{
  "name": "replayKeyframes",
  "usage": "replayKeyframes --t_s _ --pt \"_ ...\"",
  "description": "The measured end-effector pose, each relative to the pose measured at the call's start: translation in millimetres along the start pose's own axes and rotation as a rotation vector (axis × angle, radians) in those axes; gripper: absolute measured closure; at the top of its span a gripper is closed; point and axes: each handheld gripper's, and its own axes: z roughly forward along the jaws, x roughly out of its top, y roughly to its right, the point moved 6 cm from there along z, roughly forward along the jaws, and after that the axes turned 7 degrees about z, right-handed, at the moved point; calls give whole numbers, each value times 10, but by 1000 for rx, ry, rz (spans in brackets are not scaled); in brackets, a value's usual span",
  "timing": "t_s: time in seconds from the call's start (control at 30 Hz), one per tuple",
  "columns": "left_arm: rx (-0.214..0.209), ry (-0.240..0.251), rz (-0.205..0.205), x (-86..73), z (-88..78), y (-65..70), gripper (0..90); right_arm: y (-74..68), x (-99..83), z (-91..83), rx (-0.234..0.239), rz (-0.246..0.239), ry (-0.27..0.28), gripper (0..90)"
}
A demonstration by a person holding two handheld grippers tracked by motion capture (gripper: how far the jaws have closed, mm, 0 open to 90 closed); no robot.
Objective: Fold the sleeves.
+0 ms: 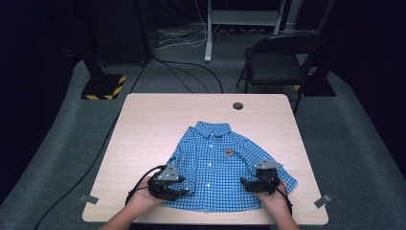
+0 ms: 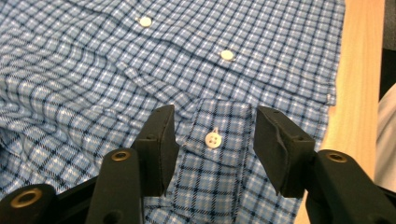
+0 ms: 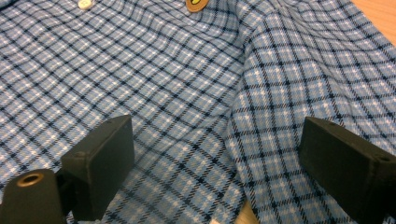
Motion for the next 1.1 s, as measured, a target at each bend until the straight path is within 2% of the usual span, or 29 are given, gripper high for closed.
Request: replayKeyframes --t_s 0.13,0.37,0.63,0.67,0.7,0.97,1.1 --pt "8 2 8 32 -4 -10 460 -1 -1 0 -1 0 -1 95" --pt "29 1 -15 19 20 -135 428 0 0 0 1 2 0 95" --pt "68 21 -111 -124 31 -371 374 1 1 -1 4 4 2 95" --pt "68 21 -111 -124 31 -371 369 2 1 -1 3 3 1 95" --pt "77 26 -135 -161 25 -410 364 2 1 -1 4 4 2 95" --pt "127 41 -200 -290 -29 -575 332 3 1 -3 5 4 2 96" --pt "145 45 -215 -329 -51 -629 324 0 1 -4 6 3 2 97"
